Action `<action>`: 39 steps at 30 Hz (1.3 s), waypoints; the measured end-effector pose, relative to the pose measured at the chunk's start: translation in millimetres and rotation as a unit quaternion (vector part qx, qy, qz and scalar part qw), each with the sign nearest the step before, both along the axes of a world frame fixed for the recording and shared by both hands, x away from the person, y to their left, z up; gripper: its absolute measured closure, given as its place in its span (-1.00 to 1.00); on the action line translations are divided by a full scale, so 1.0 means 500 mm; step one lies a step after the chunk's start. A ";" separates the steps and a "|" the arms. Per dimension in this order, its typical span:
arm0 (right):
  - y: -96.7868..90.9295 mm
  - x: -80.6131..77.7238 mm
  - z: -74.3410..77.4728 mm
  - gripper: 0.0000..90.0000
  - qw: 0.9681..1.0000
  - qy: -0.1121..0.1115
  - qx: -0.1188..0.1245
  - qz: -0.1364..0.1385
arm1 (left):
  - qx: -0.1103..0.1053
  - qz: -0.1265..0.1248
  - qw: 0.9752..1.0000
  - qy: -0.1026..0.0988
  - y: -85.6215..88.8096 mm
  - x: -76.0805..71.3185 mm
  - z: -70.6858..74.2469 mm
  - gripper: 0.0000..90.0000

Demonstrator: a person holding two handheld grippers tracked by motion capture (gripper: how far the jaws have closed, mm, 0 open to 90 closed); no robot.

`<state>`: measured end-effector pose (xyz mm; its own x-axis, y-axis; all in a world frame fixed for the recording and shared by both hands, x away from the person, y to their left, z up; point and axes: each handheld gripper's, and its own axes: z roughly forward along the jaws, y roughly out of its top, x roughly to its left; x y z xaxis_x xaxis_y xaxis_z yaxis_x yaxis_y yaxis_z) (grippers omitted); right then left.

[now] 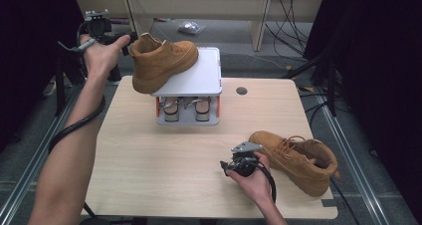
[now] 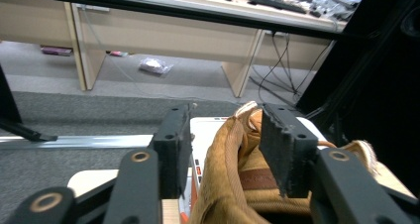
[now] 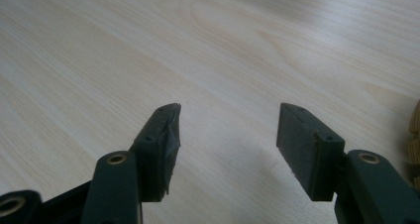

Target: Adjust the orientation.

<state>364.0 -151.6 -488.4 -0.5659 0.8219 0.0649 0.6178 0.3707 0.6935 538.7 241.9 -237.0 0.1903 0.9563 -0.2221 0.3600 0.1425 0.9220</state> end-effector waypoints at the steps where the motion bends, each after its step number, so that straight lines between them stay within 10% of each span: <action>1: 0.001 0.000 -0.001 -0.05 1.000 0.000 0.001 -0.001 | 0.001 0.000 1.000 -0.003 0.005 -0.005 0.000 0.32; 10: 0.003 -0.001 -0.002 -0.05 1.000 0.001 -0.002 0.001 | 0.065 0.010 0.998 0.022 0.046 -0.032 -0.037 0.91; 21: 0.006 -0.003 0.000 -0.05 1.000 0.013 0.002 -0.004 | 0.120 0.000 0.990 0.073 0.058 -0.024 -0.183 0.99; 30: 0.005 -0.004 0.000 -0.04 1.000 0.016 0.006 -0.009 | 0.123 -0.015 0.989 0.084 0.034 -0.026 -0.221 1.00; 39: 0.005 0.019 0.045 0.73 0.998 -0.049 0.029 -0.008 | 0.132 -0.023 0.987 0.085 0.026 -0.026 -0.219 0.99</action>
